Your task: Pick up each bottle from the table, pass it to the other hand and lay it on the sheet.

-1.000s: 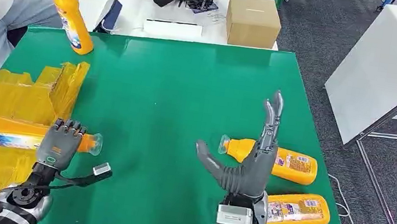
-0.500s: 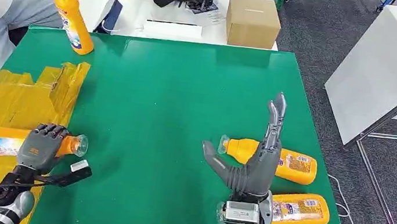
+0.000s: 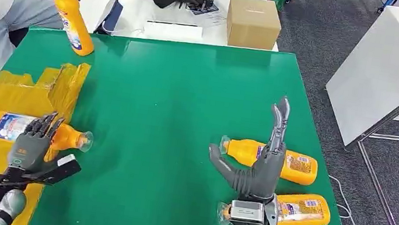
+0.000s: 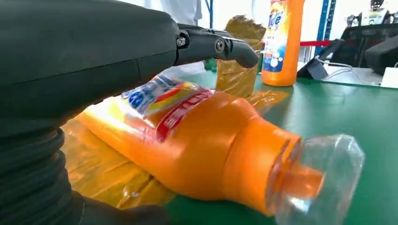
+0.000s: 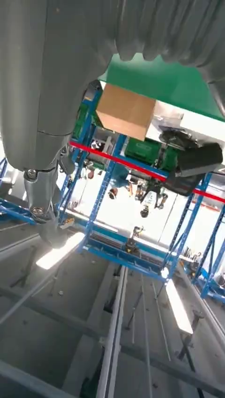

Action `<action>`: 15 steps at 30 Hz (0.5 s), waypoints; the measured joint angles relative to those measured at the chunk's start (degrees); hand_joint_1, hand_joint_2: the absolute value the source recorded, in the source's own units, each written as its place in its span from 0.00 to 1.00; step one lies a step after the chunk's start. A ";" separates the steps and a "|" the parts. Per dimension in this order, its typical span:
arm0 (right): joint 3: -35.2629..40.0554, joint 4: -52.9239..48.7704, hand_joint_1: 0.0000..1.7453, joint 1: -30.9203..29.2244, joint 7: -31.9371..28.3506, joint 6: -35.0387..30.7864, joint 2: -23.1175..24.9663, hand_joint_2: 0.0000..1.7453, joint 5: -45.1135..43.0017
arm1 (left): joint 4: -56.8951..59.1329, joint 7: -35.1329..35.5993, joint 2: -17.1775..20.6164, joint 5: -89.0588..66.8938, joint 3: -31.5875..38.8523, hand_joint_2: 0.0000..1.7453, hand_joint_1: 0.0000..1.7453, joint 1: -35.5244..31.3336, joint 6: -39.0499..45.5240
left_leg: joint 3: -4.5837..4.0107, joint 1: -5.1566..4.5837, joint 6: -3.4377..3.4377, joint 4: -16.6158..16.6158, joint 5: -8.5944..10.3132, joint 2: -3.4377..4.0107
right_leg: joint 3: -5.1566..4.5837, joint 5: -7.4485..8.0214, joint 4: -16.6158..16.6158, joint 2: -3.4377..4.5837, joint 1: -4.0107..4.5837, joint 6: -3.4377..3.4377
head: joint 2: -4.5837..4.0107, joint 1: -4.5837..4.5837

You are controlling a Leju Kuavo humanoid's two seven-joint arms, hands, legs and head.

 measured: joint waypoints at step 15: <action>-0.26 0.41 0.00 -0.26 2.57 -0.61 0.00 1.00 5.42 | -25.38 -15.22 -5.74 44.24 1.44 1.00 0.00 9.91 -3.96 | -0.19 -0.02 0.01 0.02 -0.01 -0.02 | -0.18 0.00 -0.01 0.00 -0.02 0.00 | 0.00 0.00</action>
